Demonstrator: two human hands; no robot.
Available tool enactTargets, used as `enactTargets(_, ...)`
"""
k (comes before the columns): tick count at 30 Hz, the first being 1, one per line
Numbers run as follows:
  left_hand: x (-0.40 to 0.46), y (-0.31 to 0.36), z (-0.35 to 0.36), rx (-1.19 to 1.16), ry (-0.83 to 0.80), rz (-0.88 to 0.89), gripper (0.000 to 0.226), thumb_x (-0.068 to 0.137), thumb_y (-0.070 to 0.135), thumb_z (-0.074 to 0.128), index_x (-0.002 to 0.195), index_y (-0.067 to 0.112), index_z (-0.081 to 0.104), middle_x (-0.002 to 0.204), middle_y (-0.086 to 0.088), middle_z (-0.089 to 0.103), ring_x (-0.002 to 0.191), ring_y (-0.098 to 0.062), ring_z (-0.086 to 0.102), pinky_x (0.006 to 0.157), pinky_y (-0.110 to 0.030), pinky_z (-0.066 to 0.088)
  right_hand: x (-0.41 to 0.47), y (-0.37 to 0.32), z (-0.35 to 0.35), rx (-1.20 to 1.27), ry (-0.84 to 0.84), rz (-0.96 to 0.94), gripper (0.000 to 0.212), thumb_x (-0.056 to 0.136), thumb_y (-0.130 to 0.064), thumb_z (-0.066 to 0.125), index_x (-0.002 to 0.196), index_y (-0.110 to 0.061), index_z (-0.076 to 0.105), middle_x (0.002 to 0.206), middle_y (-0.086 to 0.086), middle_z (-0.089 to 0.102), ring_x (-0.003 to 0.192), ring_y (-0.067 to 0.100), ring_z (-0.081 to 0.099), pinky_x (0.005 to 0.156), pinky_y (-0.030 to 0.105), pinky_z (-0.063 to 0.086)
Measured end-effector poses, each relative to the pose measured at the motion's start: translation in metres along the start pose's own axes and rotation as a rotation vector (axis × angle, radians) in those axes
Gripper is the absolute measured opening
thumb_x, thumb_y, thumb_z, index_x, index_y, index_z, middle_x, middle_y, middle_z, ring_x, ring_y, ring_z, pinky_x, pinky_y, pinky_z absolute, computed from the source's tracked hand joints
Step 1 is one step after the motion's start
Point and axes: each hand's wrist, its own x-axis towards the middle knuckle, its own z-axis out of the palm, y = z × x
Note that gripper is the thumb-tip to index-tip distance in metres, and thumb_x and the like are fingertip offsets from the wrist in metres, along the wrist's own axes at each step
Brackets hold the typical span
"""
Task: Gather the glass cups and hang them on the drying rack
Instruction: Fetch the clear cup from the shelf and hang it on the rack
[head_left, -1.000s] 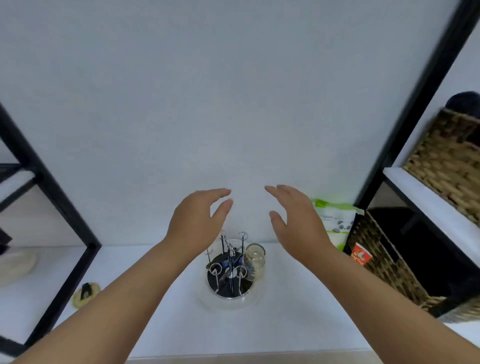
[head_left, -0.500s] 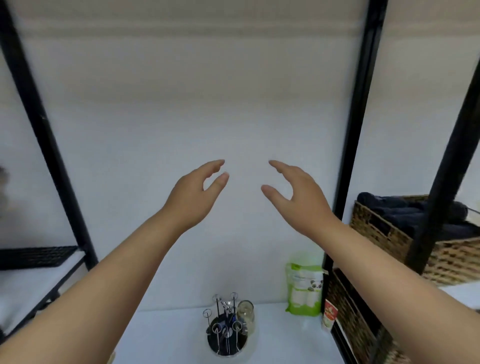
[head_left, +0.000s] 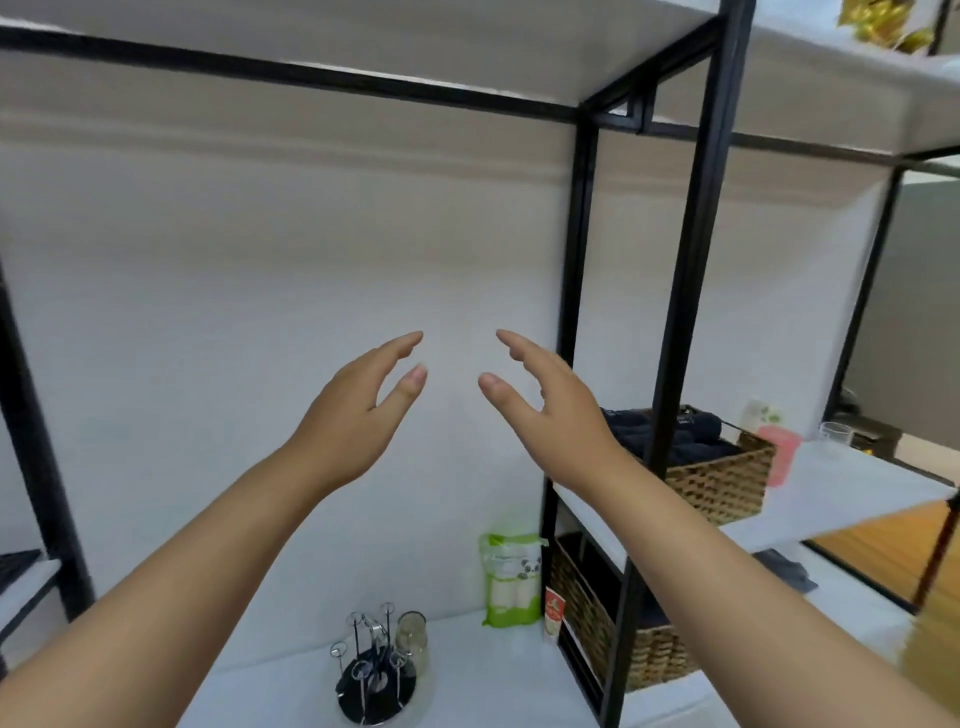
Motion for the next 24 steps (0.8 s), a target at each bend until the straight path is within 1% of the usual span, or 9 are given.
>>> enactTargets(6, 0.003, 0.052, 0.048, -0.171, -0.063, 0.060, 0.054, 0.102, 0.060, 0.041, 0.152, 0.043, 0.041, 0.150, 0.023, 0.049, 0.138, 0.008, 0.040, 0.105, -0.017, 0.029, -0.036, 0.013, -0.069, -0.033, 0.106, 0.080, 0.072, 0.090, -0.079, 0.047, 0.155, -0.048, 0.042, 0.153, -0.019, 0.048, 0.137, -0.006, 0.039, 0.112, 0.028, 0.036)
enactTargets(9, 0.004, 0.076, 0.082, -0.197, -0.092, 0.084, 0.055, 0.101, 0.060, 0.042, 0.152, 0.042, 0.041, 0.150, 0.023, 0.049, 0.138, 0.008, 0.041, 0.105, -0.014, 0.028, -0.051, 0.032, -0.104, -0.050, 0.129, 0.114, 0.069, 0.091, -0.081, 0.047, 0.153, -0.053, 0.039, 0.154, -0.021, 0.046, 0.137, -0.009, 0.039, 0.108, 0.023, 0.035)
enactTargets(11, 0.006, 0.091, 0.108, -0.212, -0.107, 0.095, 0.054, 0.101, 0.059, 0.042, 0.152, 0.042, 0.042, 0.150, 0.022, 0.049, 0.138, 0.008, 0.041, 0.105, -0.014, 0.028, -0.059, 0.048, -0.126, -0.053, 0.145, 0.120, 0.067, 0.089, -0.083, 0.047, 0.151, -0.058, 0.038, 0.152, -0.025, 0.046, 0.132, -0.019, 0.038, 0.101, 0.016, 0.032)
enactTargets(13, 0.011, 0.107, 0.139, -0.217, -0.124, 0.108, 0.055, 0.100, 0.060, 0.041, 0.152, 0.042, 0.042, 0.151, 0.021, 0.049, 0.139, 0.006, 0.041, 0.107, -0.017, 0.028, -0.066, 0.066, -0.151, -0.064, 0.169, 0.120, 0.069, 0.086, -0.087, 0.045, 0.149, -0.060, 0.037, 0.146, -0.030, 0.046, 0.126, -0.027, 0.035, 0.098, 0.011, 0.031)
enactTargets(15, 0.020, 0.125, 0.173, -0.200, -0.152, 0.132, 0.057, 0.099, 0.062, 0.039, 0.153, 0.043, 0.041, 0.153, 0.021, 0.047, 0.140, 0.005, 0.039, 0.108, -0.021, 0.029, -0.071, 0.087, -0.178, -0.074, 0.188, 0.136, 0.072, 0.084, -0.090, 0.043, 0.149, -0.060, 0.038, 0.143, -0.032, 0.046, 0.123, -0.031, 0.033, 0.096, 0.010, 0.031)
enactTargets(17, 0.033, 0.146, 0.209, -0.183, -0.173, 0.156, 0.060, 0.098, 0.063, 0.038, 0.154, 0.042, 0.039, 0.154, 0.021, 0.044, 0.140, 0.005, 0.037, 0.108, -0.023, 0.029, -0.075, 0.112, -0.208, -0.075, 0.192, 0.166, 0.072, 0.084, -0.089, 0.044, 0.150, -0.059, 0.038, 0.144, -0.030, 0.047, 0.122, -0.028, 0.037, 0.094, 0.010, 0.031)
enactTargets(19, 0.049, 0.167, 0.245, -0.190, -0.171, 0.167, 0.060, 0.098, 0.062, 0.038, 0.154, 0.041, 0.039, 0.155, 0.020, 0.044, 0.140, 0.005, 0.036, 0.109, -0.023, 0.029, -0.076, 0.138, -0.242, -0.094, 0.191, 0.184, 0.067, 0.087, -0.085, 0.046, 0.148, -0.060, 0.038, 0.146, -0.026, 0.048, 0.124, -0.018, 0.042, 0.095, 0.012, 0.032)
enactTargets(21, 0.064, 0.188, 0.283, -0.201, -0.176, 0.170, 0.058, 0.100, 0.060, 0.039, 0.155, 0.040, 0.038, 0.156, 0.018, 0.044, 0.141, 0.002, 0.037, 0.112, -0.026, 0.030, -0.078, 0.164, -0.276, -0.109, 0.191, 0.195, 0.066, 0.088, -0.083, 0.046, 0.148, -0.058, 0.040, 0.148, -0.023, 0.049, 0.131, -0.009, 0.042, 0.100, 0.016, 0.035)
enactTargets(24, 0.084, 0.217, 0.338, -0.197, -0.186, 0.174, 0.054, 0.103, 0.058, 0.041, 0.155, 0.042, 0.037, 0.156, 0.020, 0.044, 0.141, 0.003, 0.037, 0.111, -0.026, 0.030, -0.082, 0.202, -0.325, -0.098, 0.177, 0.224, 0.068, 0.088, -0.080, 0.048, 0.150, -0.054, 0.043, 0.149, -0.020, 0.049, 0.137, -0.002, 0.042, 0.114, 0.033, 0.038)
